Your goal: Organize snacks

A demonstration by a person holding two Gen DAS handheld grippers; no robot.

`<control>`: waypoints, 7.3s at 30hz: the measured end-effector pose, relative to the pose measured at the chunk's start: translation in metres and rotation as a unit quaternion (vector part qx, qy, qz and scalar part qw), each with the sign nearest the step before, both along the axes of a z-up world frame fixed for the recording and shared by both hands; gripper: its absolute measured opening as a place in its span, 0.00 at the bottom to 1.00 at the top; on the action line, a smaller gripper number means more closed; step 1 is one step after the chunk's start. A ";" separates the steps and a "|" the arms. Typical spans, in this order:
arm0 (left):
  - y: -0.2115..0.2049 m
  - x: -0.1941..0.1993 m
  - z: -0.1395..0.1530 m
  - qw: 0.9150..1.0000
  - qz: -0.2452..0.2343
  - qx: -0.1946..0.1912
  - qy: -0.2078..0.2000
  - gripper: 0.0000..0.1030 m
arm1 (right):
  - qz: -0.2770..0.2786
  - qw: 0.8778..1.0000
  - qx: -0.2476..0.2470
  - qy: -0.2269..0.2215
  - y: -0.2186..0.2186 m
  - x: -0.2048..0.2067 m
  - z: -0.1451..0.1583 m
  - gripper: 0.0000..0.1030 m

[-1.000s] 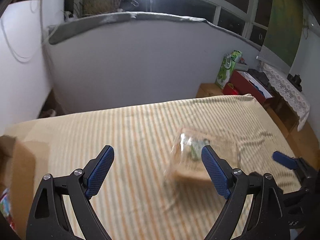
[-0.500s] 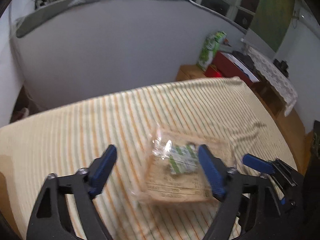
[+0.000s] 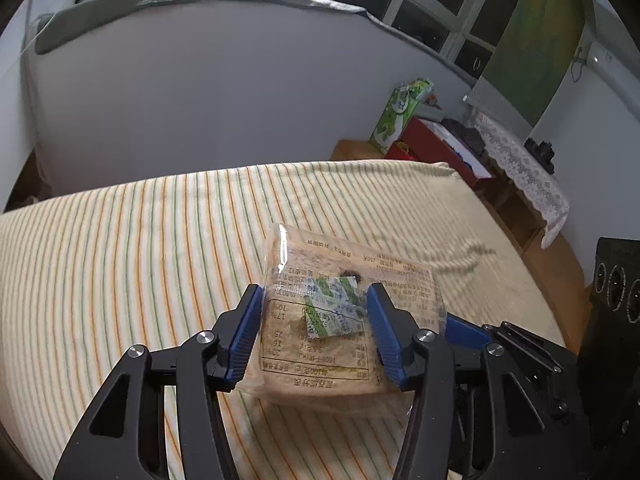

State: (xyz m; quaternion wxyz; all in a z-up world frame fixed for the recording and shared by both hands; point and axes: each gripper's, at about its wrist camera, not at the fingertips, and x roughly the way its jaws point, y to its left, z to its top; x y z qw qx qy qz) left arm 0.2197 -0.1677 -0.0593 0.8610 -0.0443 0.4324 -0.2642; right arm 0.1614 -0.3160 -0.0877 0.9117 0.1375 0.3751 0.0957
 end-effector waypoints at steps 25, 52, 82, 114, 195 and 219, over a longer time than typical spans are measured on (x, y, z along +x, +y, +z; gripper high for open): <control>0.138 -0.147 0.125 0.986 0.063 -0.095 -0.123 0.51 | 0.048 0.986 -0.062 -0.147 0.167 -0.152 0.159 0.51; 0.311 -0.124 0.081 0.967 0.212 -0.076 -0.121 0.49 | 0.200 0.973 -0.049 -0.107 0.331 -0.065 0.112 0.51; 0.323 -0.118 0.042 0.946 0.298 0.064 -0.112 0.70 | 0.197 0.972 -0.072 -0.111 0.318 -0.042 0.057 0.83; 0.253 -0.253 0.118 0.911 0.302 0.101 -0.261 0.99 | 0.049 0.970 -0.147 -0.188 0.214 -0.164 0.095 1.00; 0.161 -0.284 0.118 0.933 0.226 0.081 -0.268 0.99 | -0.048 0.956 -0.182 -0.225 0.129 -0.229 0.137 1.00; 0.164 -0.283 0.118 0.934 0.226 0.078 -0.267 0.99 | -0.049 0.956 -0.182 -0.225 0.129 -0.230 0.137 1.00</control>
